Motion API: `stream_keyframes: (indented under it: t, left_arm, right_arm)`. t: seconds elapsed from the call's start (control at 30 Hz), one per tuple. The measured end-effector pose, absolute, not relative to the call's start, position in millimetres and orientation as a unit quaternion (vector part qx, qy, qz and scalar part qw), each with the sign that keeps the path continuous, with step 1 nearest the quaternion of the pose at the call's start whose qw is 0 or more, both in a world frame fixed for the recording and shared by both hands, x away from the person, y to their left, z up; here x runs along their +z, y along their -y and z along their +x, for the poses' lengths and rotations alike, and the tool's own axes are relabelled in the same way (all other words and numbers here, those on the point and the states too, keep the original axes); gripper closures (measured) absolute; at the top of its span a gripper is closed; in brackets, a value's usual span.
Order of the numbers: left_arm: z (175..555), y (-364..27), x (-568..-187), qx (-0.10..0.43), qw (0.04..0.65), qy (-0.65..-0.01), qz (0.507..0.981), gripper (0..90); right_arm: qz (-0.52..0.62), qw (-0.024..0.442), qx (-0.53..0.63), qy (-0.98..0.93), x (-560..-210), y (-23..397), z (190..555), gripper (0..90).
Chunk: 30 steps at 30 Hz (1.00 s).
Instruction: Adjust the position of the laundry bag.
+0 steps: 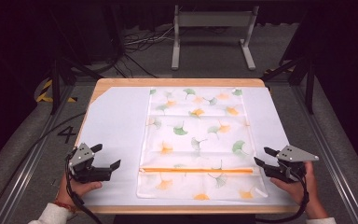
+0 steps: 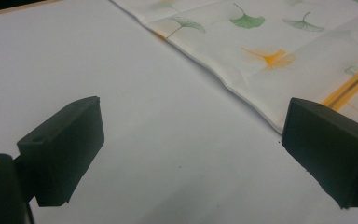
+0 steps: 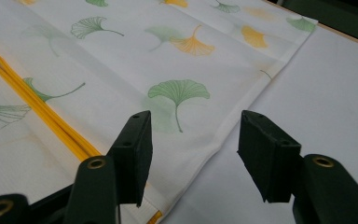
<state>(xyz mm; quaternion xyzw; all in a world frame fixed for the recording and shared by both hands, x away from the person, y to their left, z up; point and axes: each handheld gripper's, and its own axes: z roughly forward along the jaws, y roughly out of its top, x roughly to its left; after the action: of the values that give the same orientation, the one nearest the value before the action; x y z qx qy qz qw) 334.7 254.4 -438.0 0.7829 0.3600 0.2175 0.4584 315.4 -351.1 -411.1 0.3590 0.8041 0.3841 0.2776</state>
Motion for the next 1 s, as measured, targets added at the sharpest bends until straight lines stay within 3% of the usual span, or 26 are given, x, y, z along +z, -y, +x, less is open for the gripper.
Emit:
stream_keyframes:
  t: [0.4,0.57,1.0]
  left_arm:
    - [319.0,-245.5,-441.0,0.212,0.451,-0.337,0.799,11.1]
    - [314.9,-242.5,-441.0,0.212,0.447,-0.336,0.802,13.7]
    - [321.6,-228.8,-437.0,0.199,0.452,-0.319,0.809,17.3]
  right_arm:
    - [0.347,0.268,0.372,-0.818,-408.6,329.3,324.9,37.6]
    - [0.340,0.262,0.367,-0.825,-406.3,310.8,332.3,29.7]
    - [0.338,0.270,0.371,-0.822,-400.6,290.5,340.2,35.2]
